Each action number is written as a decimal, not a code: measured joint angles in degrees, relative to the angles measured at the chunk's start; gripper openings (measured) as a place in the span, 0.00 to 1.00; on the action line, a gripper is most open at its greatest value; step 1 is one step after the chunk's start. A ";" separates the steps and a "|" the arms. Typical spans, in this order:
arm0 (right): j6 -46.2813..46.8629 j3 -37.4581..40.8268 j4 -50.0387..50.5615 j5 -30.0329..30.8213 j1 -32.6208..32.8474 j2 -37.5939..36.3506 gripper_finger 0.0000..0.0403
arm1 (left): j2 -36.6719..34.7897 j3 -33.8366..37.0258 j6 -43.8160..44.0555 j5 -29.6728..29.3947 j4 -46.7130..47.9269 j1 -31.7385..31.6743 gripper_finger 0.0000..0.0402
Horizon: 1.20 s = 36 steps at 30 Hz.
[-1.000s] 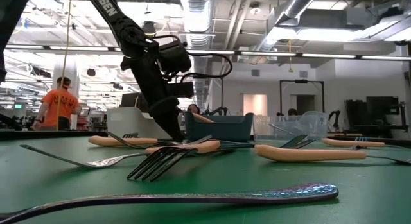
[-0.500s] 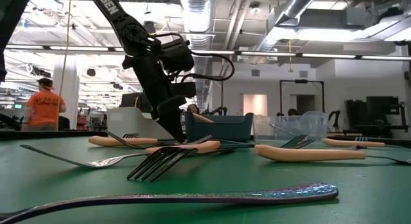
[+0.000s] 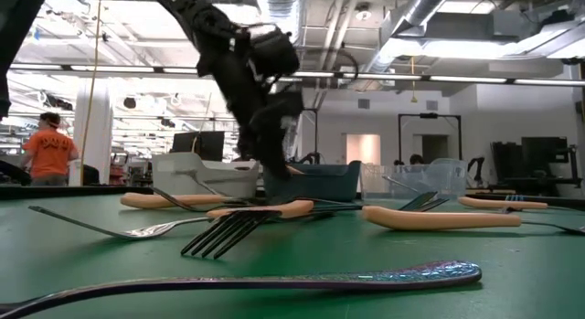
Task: Sort silverware by color (type)
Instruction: Put the black fork into the transparent bin
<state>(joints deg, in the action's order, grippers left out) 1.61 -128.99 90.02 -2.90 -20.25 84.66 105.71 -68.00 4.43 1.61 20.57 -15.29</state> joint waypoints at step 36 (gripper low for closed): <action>-7.63 15.50 -18.39 -9.15 -0.43 -3.09 0.22 | -41.96 -0.92 -0.33 -1.89 -24.11 -0.16 0.00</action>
<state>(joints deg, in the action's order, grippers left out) -6.02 -113.49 71.63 -12.04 -20.68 81.57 63.75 -68.91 4.10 -0.28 -3.54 -15.45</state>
